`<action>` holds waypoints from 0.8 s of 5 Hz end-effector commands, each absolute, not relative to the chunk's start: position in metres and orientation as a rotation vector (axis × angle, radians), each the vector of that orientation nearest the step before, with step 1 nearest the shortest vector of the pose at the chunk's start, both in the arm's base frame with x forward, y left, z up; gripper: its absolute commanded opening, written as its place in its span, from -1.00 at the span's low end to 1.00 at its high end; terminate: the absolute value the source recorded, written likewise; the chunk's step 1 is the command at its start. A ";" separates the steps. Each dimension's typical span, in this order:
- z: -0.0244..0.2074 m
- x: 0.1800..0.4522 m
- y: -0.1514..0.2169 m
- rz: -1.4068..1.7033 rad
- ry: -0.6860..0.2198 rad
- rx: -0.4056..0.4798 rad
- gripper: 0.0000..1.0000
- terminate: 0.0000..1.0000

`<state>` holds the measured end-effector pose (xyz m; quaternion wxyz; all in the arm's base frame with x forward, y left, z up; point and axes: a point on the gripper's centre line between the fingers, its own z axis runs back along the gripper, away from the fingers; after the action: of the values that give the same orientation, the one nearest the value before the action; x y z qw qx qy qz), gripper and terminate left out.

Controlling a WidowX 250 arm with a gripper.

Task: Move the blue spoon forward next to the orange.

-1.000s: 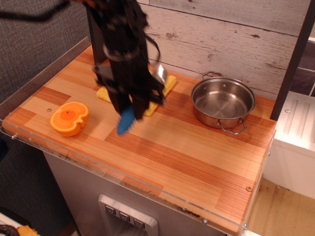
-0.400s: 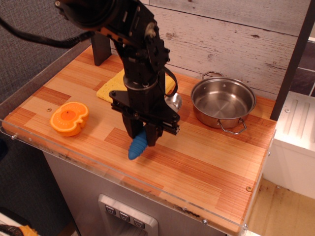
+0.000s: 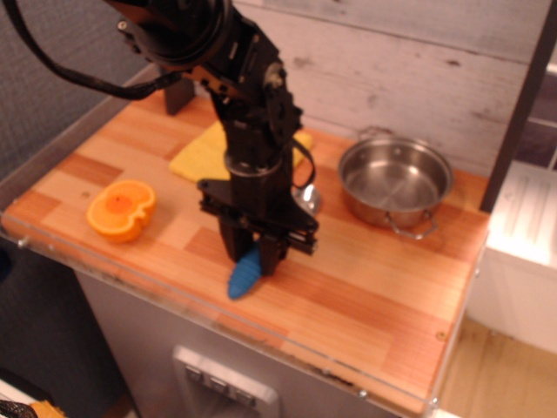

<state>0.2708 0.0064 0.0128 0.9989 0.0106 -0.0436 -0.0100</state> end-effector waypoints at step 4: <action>0.098 0.254 0.060 0.042 -0.229 -0.022 1.00 -1.00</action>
<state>0.2525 0.0562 0.0862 0.9952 -0.0169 -0.0926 0.0285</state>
